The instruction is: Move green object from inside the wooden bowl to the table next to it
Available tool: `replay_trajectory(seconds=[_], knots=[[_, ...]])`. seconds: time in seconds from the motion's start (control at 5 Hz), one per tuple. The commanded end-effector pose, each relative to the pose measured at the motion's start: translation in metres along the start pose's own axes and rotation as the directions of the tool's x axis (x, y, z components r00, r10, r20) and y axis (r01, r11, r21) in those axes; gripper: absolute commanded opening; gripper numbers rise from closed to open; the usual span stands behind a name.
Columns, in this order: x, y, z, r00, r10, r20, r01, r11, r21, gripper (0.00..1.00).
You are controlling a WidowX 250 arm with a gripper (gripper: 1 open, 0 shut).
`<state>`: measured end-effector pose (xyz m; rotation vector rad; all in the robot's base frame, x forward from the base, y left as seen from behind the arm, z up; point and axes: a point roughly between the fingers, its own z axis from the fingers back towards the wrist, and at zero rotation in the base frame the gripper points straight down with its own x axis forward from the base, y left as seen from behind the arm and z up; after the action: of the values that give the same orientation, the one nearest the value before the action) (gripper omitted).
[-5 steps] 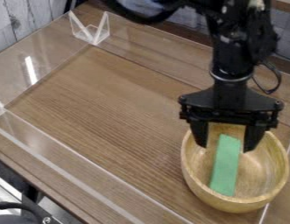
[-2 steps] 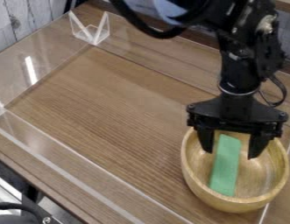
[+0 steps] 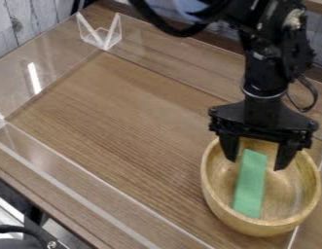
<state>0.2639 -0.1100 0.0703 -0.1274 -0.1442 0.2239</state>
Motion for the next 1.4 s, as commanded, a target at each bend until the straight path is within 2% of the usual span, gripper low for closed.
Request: replay_trajectory(seconds=[0.0, 0.6, 0.8, 1.0, 1.2], knots=[[0.013, -0.006, 0.01, 0.999, -0.012, 0.05, 0.014, 0.999, -0.039, 1.0], [0.013, -0.006, 0.03, 0.994, 0.076, 0.079, -0.073, 0.996, -0.041, 1.0], [0.012, 0.001, 0.034, 0.992, 0.093, 0.082, -0.09, 0.995, -0.04, 0.0], [0.018, 0.008, 0.039, 0.989, 0.113, 0.091, -0.109, 0.993, -0.055, 0.0], [0.029, 0.003, 0.04, 0.986, 0.138, 0.094, -0.129, 0.987, -0.098, 1.0]])
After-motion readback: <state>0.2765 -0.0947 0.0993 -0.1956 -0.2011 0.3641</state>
